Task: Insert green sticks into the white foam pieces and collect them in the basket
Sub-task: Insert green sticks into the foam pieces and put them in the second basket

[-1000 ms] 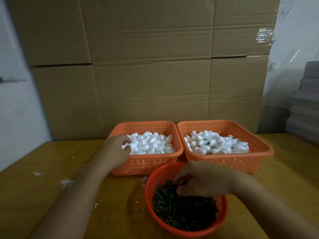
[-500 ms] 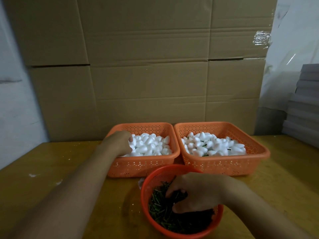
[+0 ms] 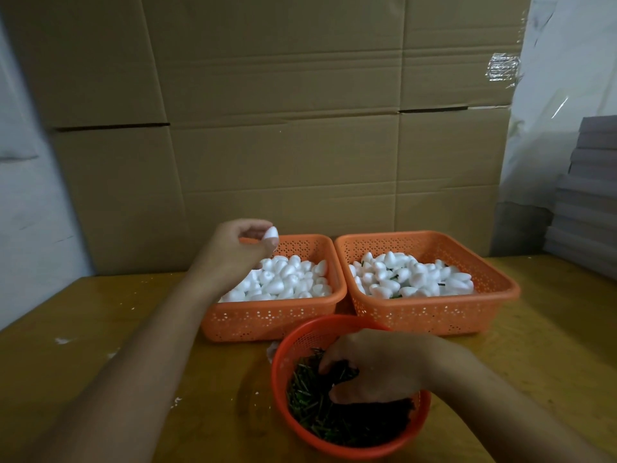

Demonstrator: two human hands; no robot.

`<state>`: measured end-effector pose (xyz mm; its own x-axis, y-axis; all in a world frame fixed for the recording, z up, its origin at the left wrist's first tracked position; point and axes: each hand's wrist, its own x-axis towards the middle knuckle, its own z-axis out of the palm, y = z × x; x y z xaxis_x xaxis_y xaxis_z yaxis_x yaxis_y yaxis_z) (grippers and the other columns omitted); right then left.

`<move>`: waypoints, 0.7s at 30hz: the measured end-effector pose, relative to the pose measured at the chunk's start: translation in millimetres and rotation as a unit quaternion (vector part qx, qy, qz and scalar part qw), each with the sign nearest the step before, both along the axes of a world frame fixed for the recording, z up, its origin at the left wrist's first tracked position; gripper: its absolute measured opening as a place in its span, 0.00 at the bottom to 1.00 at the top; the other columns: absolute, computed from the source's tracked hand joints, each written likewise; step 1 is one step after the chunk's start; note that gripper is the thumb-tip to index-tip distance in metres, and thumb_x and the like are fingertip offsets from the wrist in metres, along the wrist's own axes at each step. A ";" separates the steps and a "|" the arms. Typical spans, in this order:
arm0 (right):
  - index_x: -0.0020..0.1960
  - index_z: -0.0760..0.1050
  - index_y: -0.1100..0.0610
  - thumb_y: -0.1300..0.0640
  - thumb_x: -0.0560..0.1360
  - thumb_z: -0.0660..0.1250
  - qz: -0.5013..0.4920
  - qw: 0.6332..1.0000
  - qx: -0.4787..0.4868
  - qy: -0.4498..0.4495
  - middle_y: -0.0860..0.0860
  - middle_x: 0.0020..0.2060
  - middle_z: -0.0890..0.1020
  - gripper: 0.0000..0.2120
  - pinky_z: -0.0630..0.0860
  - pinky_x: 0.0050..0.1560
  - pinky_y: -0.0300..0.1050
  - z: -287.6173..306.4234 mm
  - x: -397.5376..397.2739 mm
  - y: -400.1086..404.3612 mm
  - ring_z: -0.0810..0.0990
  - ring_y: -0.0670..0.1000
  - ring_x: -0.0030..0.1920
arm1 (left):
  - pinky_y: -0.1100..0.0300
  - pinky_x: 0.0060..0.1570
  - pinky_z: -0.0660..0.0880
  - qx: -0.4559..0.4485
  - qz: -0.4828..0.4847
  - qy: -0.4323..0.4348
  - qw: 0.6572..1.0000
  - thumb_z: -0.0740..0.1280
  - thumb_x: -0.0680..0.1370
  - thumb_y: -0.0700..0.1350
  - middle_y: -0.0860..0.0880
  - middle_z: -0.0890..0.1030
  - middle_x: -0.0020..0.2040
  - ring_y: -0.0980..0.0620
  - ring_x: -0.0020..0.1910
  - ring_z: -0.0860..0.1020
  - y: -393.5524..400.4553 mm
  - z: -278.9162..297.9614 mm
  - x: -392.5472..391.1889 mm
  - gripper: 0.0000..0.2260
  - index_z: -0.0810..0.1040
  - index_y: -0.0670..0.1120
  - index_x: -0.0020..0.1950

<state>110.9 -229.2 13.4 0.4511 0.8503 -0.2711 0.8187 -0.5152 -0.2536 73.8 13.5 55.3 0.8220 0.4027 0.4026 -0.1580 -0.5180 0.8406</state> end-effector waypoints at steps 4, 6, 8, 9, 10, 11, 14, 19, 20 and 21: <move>0.72 0.69 0.42 0.41 0.78 0.65 -0.001 1.000 -0.002 -0.002 0.46 0.65 0.74 0.23 0.71 0.54 0.44 -0.9 0.1 0.5 0.74 0.50 0.63 | 0.64 0.38 0.80 -0.317 -0.169 -0.035 0.933 0.72 0.74 0.44 0.48 0.85 0.44 0.55 0.41 0.83 -21.6 8.1 -18.0 0.14 0.81 0.43 0.59; 0.72 0.69 0.43 0.41 0.78 0.65 -0.001 1.000 -0.001 0.000 0.46 0.66 0.74 0.23 0.72 0.56 0.45 -1.0 0.0 0.7 0.74 0.50 0.64 | 0.64 0.38 0.80 -0.410 -0.224 -0.040 0.883 0.71 0.73 0.44 0.46 0.84 0.45 0.55 0.39 0.82 -28.1 7.0 -21.1 0.14 0.81 0.40 0.57; 0.72 0.69 0.43 0.42 0.78 0.65 0.001 1.000 -0.001 0.003 0.46 0.67 0.74 0.23 0.72 0.57 0.45 -1.4 0.1 1.0 0.74 0.50 0.64 | 0.64 0.39 0.81 -0.457 -0.248 -0.035 0.854 0.71 0.73 0.42 0.44 0.84 0.47 0.55 0.39 0.82 -32.3 4.2 -22.2 0.14 0.81 0.39 0.56; 0.72 0.69 0.43 0.41 0.78 0.65 0.002 1.000 0.000 0.003 0.46 0.67 0.73 0.23 0.72 0.57 0.45 -1.6 0.1 1.0 0.74 0.50 0.64 | 0.63 0.39 0.81 -0.467 -0.252 -0.031 0.847 0.71 0.72 0.42 0.44 0.84 0.47 0.55 0.39 0.83 -33.5 3.0 -22.3 0.14 0.81 0.39 0.56; 0.72 0.69 0.43 0.41 0.78 0.65 0.002 1.000 0.001 0.001 0.46 0.67 0.73 0.23 0.72 0.57 0.45 -1.8 0.3 1.4 0.74 0.50 0.64 | 0.63 0.39 0.82 -0.472 -0.253 -0.030 0.844 0.71 0.72 0.42 0.43 0.84 0.48 0.55 0.39 0.83 -33.9 1.9 -22.6 0.14 0.81 0.38 0.56; 0.72 0.69 0.43 0.41 0.78 0.65 0.003 1.000 0.003 -0.002 0.46 0.67 0.74 0.23 0.72 0.58 0.45 -2.1 0.5 1.5 0.74 0.50 0.64 | 0.63 0.39 0.82 -0.474 -0.252 -0.030 0.843 0.71 0.72 0.41 0.43 0.84 0.48 0.54 0.39 0.83 -33.6 1.2 -22.6 0.14 0.81 0.38 0.56; 0.71 0.70 0.43 0.41 0.78 0.65 0.001 1.000 0.008 -0.005 0.46 0.66 0.74 0.23 0.73 0.58 0.45 -3.2 0.5 1.8 0.74 0.49 0.64 | 0.63 0.40 0.82 -0.465 -0.247 -0.037 0.849 0.71 0.72 0.41 0.43 0.84 0.48 0.54 0.39 0.83 -32.0 2.2 -24.0 0.14 0.81 0.38 0.56; 0.71 0.70 0.43 0.41 0.78 0.64 -0.001 1.000 0.010 -0.002 0.46 0.65 0.75 0.23 0.72 0.55 0.44 -3.6 1.5 1.0 0.75 0.49 0.63 | 0.62 0.40 0.81 -0.432 -0.248 -0.025 0.866 0.70 0.71 0.38 0.44 0.84 0.47 0.52 0.41 0.84 -29.5 1.7 -27.9 0.13 0.83 0.41 0.55; 0.71 0.70 0.43 0.40 0.78 0.64 -0.002 1.000 0.011 -0.002 0.46 0.65 0.75 0.23 0.72 0.54 0.44 -3.6 1.7 1.1 0.75 0.49 0.63 | 0.62 0.40 0.81 -0.419 -0.253 -0.021 0.872 0.71 0.71 0.37 0.44 0.84 0.47 0.51 0.43 0.84 -28.9 1.1 -29.6 0.13 0.83 0.42 0.54; 0.71 0.69 0.43 0.40 0.78 0.64 -0.003 1.000 0.012 0.000 0.46 0.65 0.75 0.23 0.72 0.54 0.44 -3.8 1.7 1.0 0.75 0.49 0.63 | 0.61 0.41 0.81 -0.398 -0.255 -0.017 0.881 0.71 0.70 0.36 0.45 0.84 0.47 0.51 0.44 0.84 -28.3 0.1 -30.9 0.13 0.82 0.43 0.54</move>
<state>112.6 -228.2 9.7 0.4557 0.8540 -0.2509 0.8160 -0.5135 -0.2654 42.9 -14.7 55.4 0.9707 0.1509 0.1870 -0.2316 0.3800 0.8955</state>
